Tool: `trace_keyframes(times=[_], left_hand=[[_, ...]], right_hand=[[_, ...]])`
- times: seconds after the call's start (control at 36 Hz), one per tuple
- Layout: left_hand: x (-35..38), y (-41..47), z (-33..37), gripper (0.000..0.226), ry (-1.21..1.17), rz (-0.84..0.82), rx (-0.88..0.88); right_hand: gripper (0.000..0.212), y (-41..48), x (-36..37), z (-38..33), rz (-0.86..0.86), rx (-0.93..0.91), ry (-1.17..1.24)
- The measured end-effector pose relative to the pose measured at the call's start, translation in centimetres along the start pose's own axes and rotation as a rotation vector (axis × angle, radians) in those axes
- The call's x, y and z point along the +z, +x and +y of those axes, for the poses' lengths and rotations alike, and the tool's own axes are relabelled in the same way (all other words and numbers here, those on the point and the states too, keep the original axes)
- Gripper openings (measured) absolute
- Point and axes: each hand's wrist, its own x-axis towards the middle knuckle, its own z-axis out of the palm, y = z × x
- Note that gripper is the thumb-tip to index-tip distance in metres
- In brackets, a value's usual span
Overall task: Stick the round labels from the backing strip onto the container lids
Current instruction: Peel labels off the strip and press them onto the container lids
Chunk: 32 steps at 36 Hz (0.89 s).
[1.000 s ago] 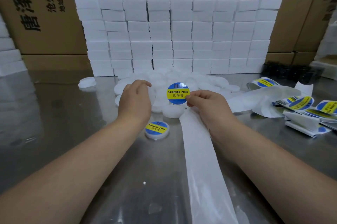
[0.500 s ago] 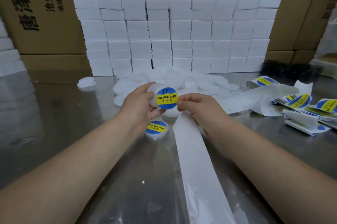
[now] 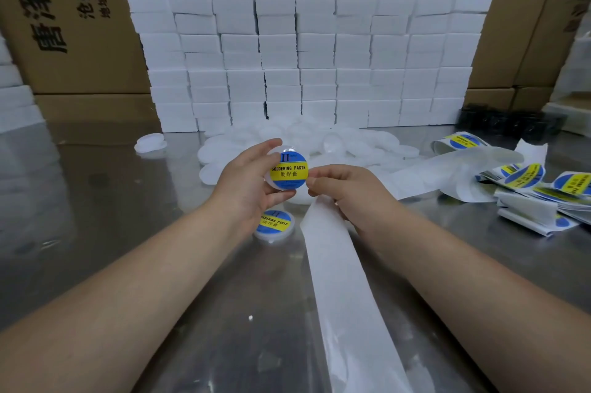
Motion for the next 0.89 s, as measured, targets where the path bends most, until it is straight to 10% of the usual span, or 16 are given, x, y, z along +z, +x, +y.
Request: trace_keyframes(times=[0.89], left_hand=[[0.08, -0.58, -0.18, 0.031, 0.123, 0.005, 0.055]], right_hand=[[0.011, 0.19, 0.00, 0.12, -0.015, -0.002, -0.022]])
